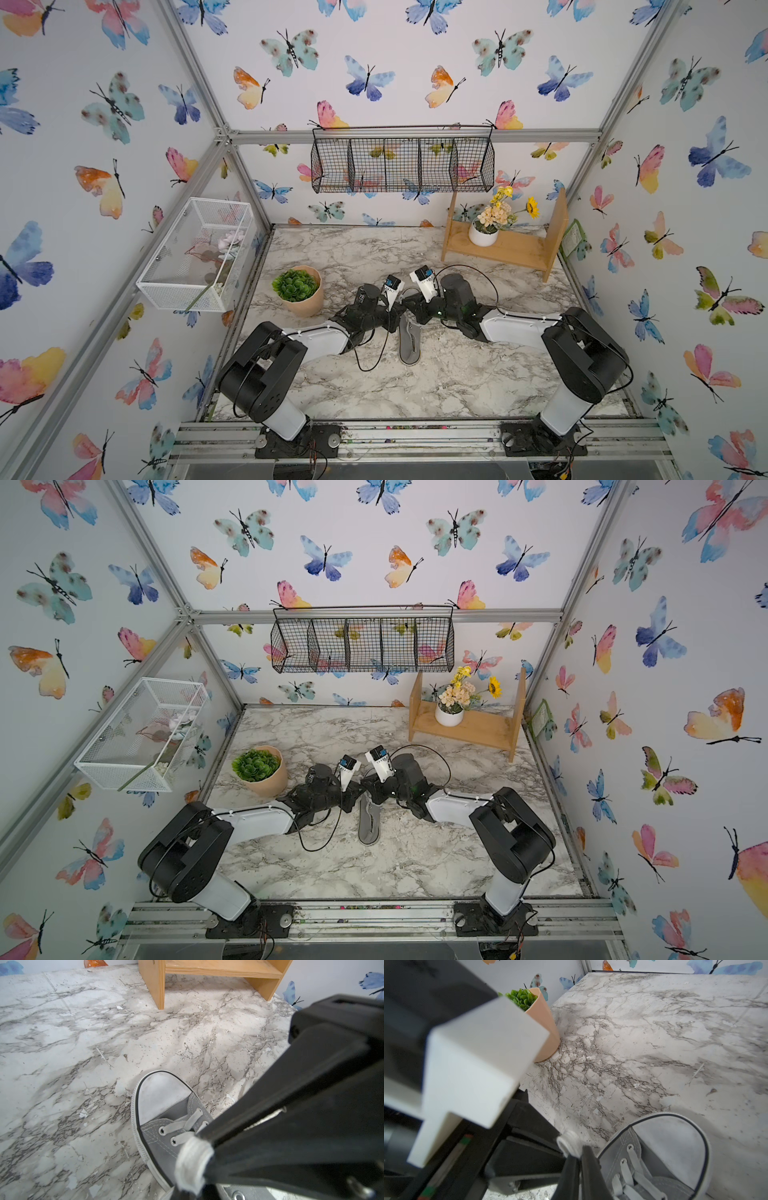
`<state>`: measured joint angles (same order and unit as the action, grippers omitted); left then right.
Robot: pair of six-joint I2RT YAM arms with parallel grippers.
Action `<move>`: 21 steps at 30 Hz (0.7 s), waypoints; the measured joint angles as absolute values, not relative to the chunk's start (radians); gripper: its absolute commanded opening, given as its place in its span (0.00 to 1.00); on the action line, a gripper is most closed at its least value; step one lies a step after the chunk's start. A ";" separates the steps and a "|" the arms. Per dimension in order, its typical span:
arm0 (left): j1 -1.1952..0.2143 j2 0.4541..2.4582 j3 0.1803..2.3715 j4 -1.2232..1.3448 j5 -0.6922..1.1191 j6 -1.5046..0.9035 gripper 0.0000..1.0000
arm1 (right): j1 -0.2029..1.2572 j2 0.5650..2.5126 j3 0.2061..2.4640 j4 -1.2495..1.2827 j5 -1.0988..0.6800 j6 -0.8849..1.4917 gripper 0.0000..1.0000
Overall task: Tie the shoes
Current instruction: Wrap the shoelace around the shoelace.
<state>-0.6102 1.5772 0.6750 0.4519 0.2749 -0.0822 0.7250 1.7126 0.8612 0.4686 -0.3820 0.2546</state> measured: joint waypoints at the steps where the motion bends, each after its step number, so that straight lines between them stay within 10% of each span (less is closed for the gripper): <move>1: -0.610 1.578 0.675 0.451 0.275 -0.083 0.00 | 0.725 1.713 0.861 0.466 -0.381 0.254 0.14; 21: -0.603 1.600 0.679 0.451 0.332 -0.102 0.00 | 0.656 1.481 0.755 0.216 -0.252 0.287 0.51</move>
<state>-0.6033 1.6005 0.6792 0.4511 0.3317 -0.1017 0.6556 1.4815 0.7547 0.2165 -0.2516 0.2871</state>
